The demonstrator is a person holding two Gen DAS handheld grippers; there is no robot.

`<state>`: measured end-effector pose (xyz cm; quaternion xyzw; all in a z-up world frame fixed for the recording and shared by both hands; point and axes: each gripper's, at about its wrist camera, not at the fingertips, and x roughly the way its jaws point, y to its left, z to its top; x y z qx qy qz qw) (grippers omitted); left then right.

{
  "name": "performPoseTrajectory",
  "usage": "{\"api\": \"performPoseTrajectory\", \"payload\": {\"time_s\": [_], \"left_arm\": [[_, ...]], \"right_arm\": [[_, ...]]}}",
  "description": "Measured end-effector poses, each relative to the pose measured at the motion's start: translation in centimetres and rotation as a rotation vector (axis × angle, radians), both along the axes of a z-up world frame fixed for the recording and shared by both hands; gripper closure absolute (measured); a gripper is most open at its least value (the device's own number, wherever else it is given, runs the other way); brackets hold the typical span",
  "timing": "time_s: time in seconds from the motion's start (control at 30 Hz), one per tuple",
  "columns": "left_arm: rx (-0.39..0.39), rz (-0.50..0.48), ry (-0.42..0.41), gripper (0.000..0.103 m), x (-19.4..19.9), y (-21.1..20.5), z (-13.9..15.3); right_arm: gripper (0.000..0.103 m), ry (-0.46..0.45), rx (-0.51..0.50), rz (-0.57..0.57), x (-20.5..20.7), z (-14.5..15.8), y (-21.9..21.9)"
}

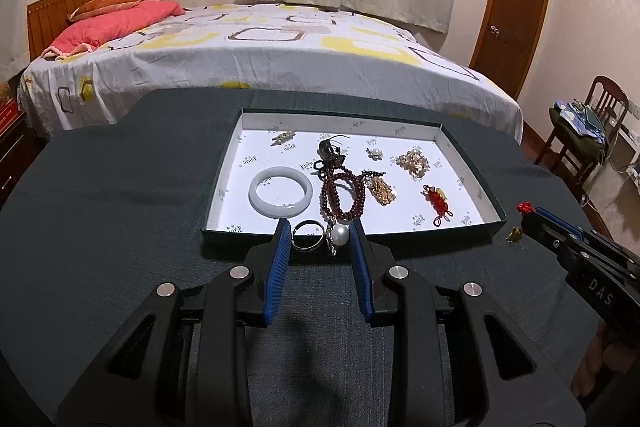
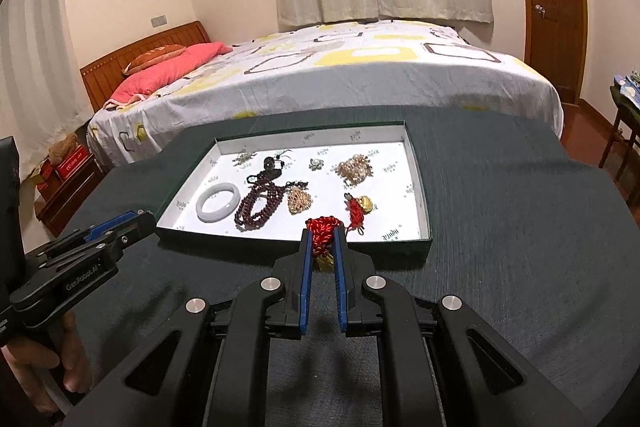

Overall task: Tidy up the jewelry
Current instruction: 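Carry the pearl ring and red tassel charm over the box with both tools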

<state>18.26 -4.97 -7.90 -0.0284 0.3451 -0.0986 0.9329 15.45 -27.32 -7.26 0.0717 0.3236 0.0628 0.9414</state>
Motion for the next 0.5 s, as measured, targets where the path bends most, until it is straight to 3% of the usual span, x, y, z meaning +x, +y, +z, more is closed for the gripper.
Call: {"api": "performPoseTrajectory", "payload": {"time_s": [0.5], "left_arm": [[-0.001, 0.015, -0.067, 0.074, -0.5, 1.4, 2.8]], "right_arm": [[0.092, -0.070, -0.039, 0.021, 0.2, 3.0, 1.5]]}}
